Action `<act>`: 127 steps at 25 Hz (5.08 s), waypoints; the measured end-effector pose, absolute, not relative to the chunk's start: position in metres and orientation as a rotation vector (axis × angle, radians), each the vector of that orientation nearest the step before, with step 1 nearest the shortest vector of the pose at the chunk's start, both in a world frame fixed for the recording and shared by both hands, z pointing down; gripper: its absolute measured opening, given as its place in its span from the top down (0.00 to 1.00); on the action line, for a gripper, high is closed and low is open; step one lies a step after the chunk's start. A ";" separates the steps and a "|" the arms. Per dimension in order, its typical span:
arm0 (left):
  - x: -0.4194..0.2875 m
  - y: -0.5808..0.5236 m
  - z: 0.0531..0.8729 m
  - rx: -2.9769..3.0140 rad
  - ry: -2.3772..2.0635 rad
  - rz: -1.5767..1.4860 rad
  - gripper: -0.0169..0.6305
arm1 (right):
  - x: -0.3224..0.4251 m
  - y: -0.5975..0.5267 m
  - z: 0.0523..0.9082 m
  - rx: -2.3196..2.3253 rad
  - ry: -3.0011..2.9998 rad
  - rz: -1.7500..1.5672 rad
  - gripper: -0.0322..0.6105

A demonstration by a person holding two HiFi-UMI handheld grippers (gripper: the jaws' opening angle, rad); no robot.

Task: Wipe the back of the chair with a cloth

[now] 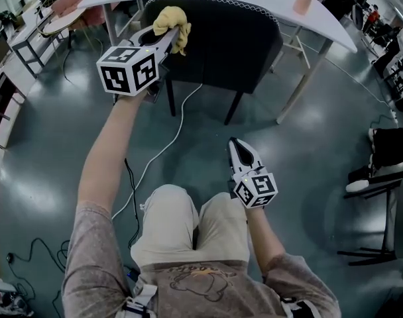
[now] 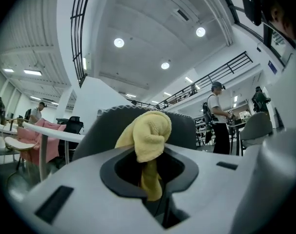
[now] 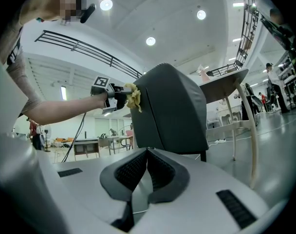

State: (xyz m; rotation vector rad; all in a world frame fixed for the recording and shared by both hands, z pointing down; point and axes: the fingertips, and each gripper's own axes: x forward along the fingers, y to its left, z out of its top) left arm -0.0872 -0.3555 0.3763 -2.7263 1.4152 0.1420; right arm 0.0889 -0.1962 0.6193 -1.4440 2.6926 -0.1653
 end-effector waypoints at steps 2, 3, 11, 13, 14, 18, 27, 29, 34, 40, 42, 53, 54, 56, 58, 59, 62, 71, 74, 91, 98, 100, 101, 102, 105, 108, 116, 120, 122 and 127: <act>-0.067 -0.354 0.377 -2.742 1.379 0.125 0.86 | 0.090 -0.195 0.617 -1.445 2.688 -0.160 0.91; -0.058 -0.354 0.377 -2.752 1.365 0.123 0.86 | 0.091 -0.195 0.616 -1.446 2.685 -0.158 0.91; 0.003 -0.347 0.378 -2.833 1.251 0.131 0.87 | 0.102 -0.187 0.616 -1.472 2.659 -0.139 0.91; 0.023 -0.344 0.381 -2.842 1.206 0.094 0.87 | 0.105 -0.186 0.617 -1.481 2.656 -0.145 0.91; 0.035 -0.343 0.384 -2.850 1.184 0.072 0.87 | 0.107 -0.185 0.617 -1.487 2.653 -0.144 0.91; 0.083 -0.340 0.394 -2.907 1.100 0.034 0.87 | 0.113 -0.180 0.614 -1.508 2.627 -0.135 0.91; 0.155 -0.319 0.406 -2.973 0.910 0.011 0.87 | 0.133 -0.171 0.616 -1.557 2.587 -0.144 0.91; 0.163 -0.310 0.406 -2.981 0.866 0.014 0.87 | 0.135 -0.170 0.617 -1.562 2.581 -0.152 0.91; 0.154 -0.297 0.413 -2.994 0.837 0.034 0.86 | 0.134 -0.171 0.618 -1.554 2.588 -0.152 0.91; 0.090 -0.304 0.420 -2.976 0.940 0.118 0.86 | 0.130 -0.174 0.620 -1.535 2.593 -0.153 0.91; 0.058 -0.310 0.423 -2.949 1.017 0.129 0.86 | 0.129 -0.176 0.620 -1.529 2.596 -0.155 0.91; -0.113 -0.338 0.457 -2.786 1.452 0.155 0.86 | 0.117 -0.183 0.626 -1.496 2.648 -0.165 0.91; -0.128 -0.341 0.462 -2.769 1.499 0.150 0.86 | 0.116 -0.183 0.627 -1.494 2.651 -0.165 0.91; -0.156 -0.348 0.471 -2.733 1.591 0.139 0.86 | 0.112 -0.184 0.628 -1.484 2.660 -0.164 0.91; -0.174 -0.359 0.477 -2.701 1.657 0.131 0.86 | 0.109 -0.186 0.628 -1.479 2.663 -0.161 0.91; -0.180 -0.364 0.480 -2.692 1.680 0.128 0.86 | 0.109 -0.187 0.627 -1.479 2.662 -0.160 0.91; -0.185 -0.376 0.488 -2.680 1.719 0.104 0.86 | 0.108 -0.188 0.626 -1.478 2.664 -0.154 0.91; -0.133 -0.384 0.489 -2.749 1.566 0.024 0.86 | 0.110 -0.190 0.625 -1.487 2.655 -0.158 0.91; -0.101 -0.383 0.488 -2.758 1.482 0.000 0.86 | 0.109 -0.187 0.625 -1.482 2.662 -0.159 0.91; 0.050 -0.370 0.493 -2.868 1.155 -0.106 0.87 | 0.120 -0.177 0.625 -1.520 2.644 -0.159 0.91; 0.111 -0.368 0.492 -2.913 1.035 -0.125 0.87 | 0.133 -0.173 0.628 -1.560 2.637 -0.167 0.91; 0.118 -0.370 0.492 -2.936 1.034 -0.087 0.87 | 0.138 -0.172 0.629 -1.577 2.632 -0.170 0.91; 0.119 -0.372 0.492 -2.944 1.035 -0.068 0.87 | 0.140 -0.172 0.630 -1.584 2.628 -0.169 0.91; 0.120 -0.372 0.492 -2.950 1.032 -0.058 0.87 | 0.142 -0.172 0.630 -1.590 2.625 -0.168 0.91; 0.128 -0.368 0.495 -2.964 0.989 -0.064 0.87 | 0.145 -0.172 0.632 -1.600 2.620 -0.171 0.91; 0.136 -0.360 0.497 -2.973 0.941 -0.064 0.87 | 0.146 -0.172 0.633 -1.602 2.614 -0.176 0.91; 0.085 -0.348 0.497 -2.926 1.033 0.025 0.86 | 0.145 -0.175 0.637 -1.586 2.618 -0.186 0.91; 0.030 -0.353 0.513 -2.869 1.175 0.021 0.86 | 0.142 -0.179 0.641 -1.568 2.629 -0.192 0.91; 0.000 -0.357 0.525 -2.852 1.262 0.011 0.86 | 0.141 -0.180 0.642 -1.561 2.638 -0.197 0.91; -0.071 -0.367 0.556 -2.796 1.458 -0.060 0.86 | 0.140 -0.183 0.644 -1.562 2.642 -0.199 0.91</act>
